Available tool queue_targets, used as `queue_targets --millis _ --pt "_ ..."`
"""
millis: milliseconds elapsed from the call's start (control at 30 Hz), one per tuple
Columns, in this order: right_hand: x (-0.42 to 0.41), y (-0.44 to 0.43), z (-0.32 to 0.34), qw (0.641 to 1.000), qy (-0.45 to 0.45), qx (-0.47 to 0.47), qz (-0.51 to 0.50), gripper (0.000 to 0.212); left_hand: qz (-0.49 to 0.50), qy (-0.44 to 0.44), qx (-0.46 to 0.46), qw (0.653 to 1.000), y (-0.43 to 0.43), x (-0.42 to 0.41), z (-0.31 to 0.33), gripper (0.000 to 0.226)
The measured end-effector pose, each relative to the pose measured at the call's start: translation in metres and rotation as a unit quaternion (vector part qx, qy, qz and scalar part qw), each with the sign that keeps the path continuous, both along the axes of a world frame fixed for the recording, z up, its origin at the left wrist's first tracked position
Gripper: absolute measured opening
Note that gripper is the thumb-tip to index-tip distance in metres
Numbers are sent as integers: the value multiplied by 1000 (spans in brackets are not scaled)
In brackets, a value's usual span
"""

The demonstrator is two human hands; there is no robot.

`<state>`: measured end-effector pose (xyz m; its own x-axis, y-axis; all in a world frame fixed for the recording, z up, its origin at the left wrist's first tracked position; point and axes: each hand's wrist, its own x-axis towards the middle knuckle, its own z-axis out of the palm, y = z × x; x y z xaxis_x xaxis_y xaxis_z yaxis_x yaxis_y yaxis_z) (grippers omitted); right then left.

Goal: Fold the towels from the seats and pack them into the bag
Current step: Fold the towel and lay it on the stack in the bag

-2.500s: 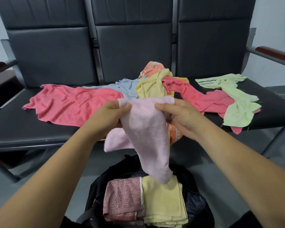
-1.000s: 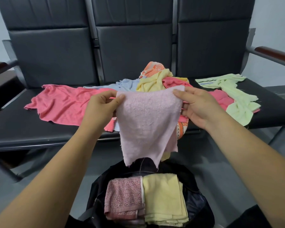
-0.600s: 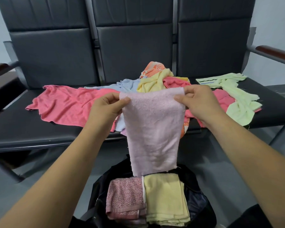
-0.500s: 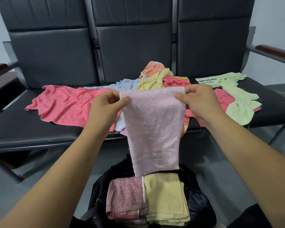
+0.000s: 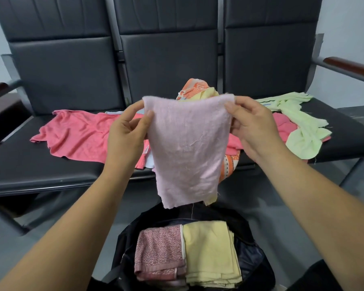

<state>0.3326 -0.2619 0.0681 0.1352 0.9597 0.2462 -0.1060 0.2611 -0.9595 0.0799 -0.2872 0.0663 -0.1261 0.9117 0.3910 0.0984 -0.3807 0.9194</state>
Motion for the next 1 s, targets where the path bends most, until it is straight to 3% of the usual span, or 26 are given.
queue_targets --millis 100,200,333,433,500,533,600,633,700,800,900,1000 --pt "-1 -4 5 991 -6 16 132 57 -58 66 -5 996 1 -3 2 59" --pt "-4 -6 1 980 -116 10 163 85 -97 131 -52 985 5 -10 0 71" --pt "-7 -7 -4 974 -204 3 98 78 -35 143 -108 983 16 -20 -12 37" --pt "-7 -2 -10 967 -240 -16 87 41 -62 116 -120 984 18 -17 -14 17" --pt "-5 3 -14 965 -240 -69 86 19 -116 116 -151 975 16 -17 -12 20" --pt "-4 4 -15 966 -212 -95 115 13 -135 160 -155 965 16 -19 -12 32" --pt "0 2 -13 952 -206 -125 187 31 -124 290 -139 939 12 -21 -11 47" --pt "1 0 -12 937 -252 -125 207 42 -110 336 -118 928 11 -19 -10 41" --pt "0 -4 -10 905 -368 -95 193 42 -90 365 -86 923 11 -16 -12 21" --pt "-4 -4 -12 903 -410 -31 127 19 -75 355 -97 927 10 -12 -15 5" --pt "-2 0 -17 928 -352 -20 120 9 -91 309 -119 939 10 -13 -14 4" --pt "3 4 -25 955 -248 -79 143 11 -105 181 -154 966 11 -11 -15 15"
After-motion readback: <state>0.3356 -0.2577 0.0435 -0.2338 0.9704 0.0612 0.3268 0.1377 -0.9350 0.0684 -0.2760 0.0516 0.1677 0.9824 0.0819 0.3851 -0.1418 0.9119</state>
